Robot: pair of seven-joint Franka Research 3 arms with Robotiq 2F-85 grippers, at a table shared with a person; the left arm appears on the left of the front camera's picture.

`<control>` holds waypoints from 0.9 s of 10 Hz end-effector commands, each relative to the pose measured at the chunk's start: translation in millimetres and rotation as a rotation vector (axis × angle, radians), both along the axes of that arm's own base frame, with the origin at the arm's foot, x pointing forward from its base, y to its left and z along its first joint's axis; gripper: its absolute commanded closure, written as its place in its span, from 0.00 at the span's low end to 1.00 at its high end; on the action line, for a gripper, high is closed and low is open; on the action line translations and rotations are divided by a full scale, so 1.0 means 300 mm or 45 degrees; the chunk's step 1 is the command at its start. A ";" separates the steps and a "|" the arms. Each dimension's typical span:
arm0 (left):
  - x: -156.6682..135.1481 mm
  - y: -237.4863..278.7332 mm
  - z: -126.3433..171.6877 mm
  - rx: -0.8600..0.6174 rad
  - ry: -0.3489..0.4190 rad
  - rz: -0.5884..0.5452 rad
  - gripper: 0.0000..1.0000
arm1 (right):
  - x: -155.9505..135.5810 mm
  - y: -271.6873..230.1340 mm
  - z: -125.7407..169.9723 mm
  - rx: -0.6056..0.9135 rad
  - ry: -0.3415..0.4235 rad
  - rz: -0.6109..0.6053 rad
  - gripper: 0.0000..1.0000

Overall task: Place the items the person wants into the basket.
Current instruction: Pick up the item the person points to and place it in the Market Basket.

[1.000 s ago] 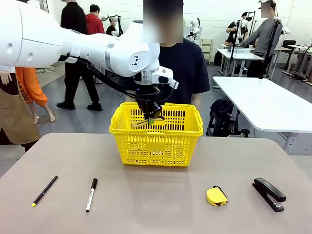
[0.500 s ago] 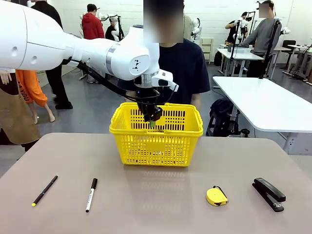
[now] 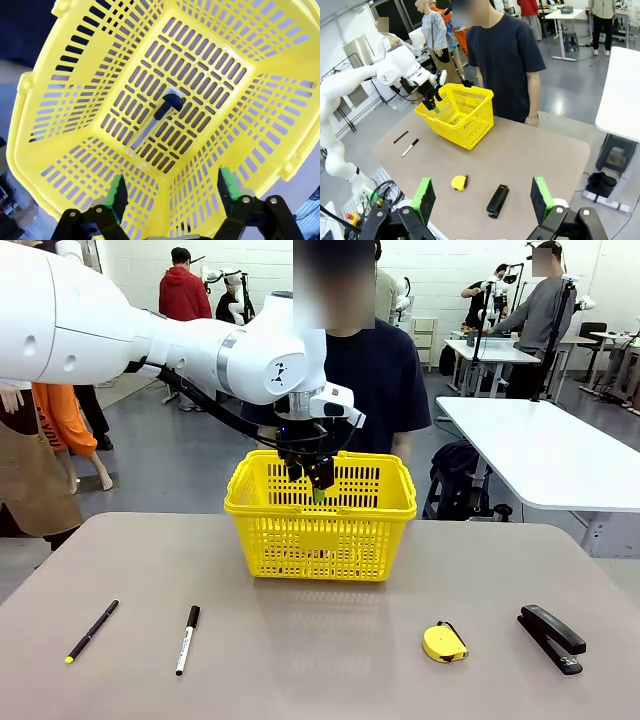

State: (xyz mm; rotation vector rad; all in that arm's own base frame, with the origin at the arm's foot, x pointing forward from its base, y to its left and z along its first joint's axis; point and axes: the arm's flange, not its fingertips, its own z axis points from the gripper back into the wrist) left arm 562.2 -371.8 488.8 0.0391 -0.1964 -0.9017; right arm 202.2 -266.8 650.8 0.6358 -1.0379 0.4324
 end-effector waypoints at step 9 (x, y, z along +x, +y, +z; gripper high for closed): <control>-0.671 0.525 0.164 -0.201 -0.216 0.111 0.00 | 0.006 0.001 0.005 0.007 -0.028 0.014 0.00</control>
